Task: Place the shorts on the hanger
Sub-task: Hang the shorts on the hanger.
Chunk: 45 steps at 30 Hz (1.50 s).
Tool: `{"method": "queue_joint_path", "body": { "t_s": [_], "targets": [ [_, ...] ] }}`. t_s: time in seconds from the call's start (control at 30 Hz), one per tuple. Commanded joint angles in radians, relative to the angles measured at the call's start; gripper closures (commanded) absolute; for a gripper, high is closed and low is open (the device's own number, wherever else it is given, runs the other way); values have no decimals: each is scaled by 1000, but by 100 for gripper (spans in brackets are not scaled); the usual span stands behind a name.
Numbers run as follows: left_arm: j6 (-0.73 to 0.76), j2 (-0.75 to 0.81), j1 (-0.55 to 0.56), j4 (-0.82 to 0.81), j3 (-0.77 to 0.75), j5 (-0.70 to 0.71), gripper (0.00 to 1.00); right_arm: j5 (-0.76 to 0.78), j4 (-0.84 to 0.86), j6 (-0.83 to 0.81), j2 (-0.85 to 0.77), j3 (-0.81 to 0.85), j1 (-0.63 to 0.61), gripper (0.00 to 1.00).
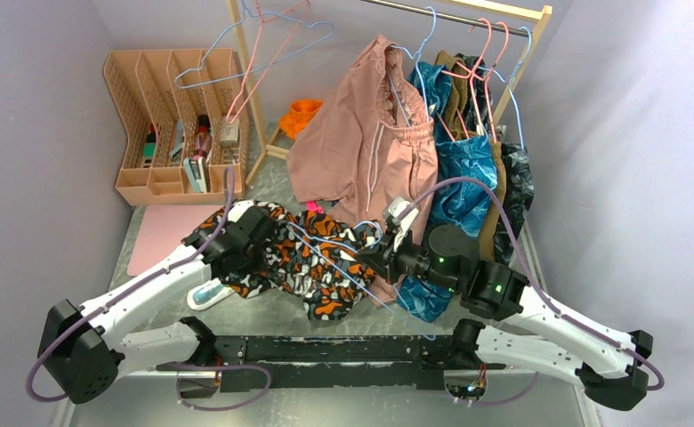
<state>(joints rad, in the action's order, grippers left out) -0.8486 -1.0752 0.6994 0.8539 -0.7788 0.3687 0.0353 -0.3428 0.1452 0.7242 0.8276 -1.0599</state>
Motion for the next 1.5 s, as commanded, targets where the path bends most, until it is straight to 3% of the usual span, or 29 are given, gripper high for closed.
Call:
{"method": "queue_joint_path", "body": {
  "t_s": [0.0,0.23,0.47,0.73,0.87,1.0,1.2,1.37,1.47],
  "targets": [
    [58,-33,-30,-95,-70,30,93,-135,-29,-22,22,52,1,100],
    [160,-13,-142,-143,-138,-51,93,-113,-208,-2,189,131,-4,100],
    [232,64,-159,-76,-180,-15,93,-52,-326,-24,237,237,-9,100],
    [224,79,-170,-94,-125,-14,93,-206,-495,-43,273,324,-11,100],
    [221,86,-170,-102,-125,-16,93,-196,-571,-29,316,336,-17,100],
    [232,105,-171,-98,-141,-9,93,-15,-608,13,356,361,-17,100],
    [308,164,-170,-107,-242,-32,93,388,-662,122,423,454,-17,100],
    [376,214,-170,-171,-339,-126,93,540,-558,150,361,478,-16,100],
    [375,219,-171,-221,-313,-203,93,578,-509,181,339,452,-13,100]
  ]
}}
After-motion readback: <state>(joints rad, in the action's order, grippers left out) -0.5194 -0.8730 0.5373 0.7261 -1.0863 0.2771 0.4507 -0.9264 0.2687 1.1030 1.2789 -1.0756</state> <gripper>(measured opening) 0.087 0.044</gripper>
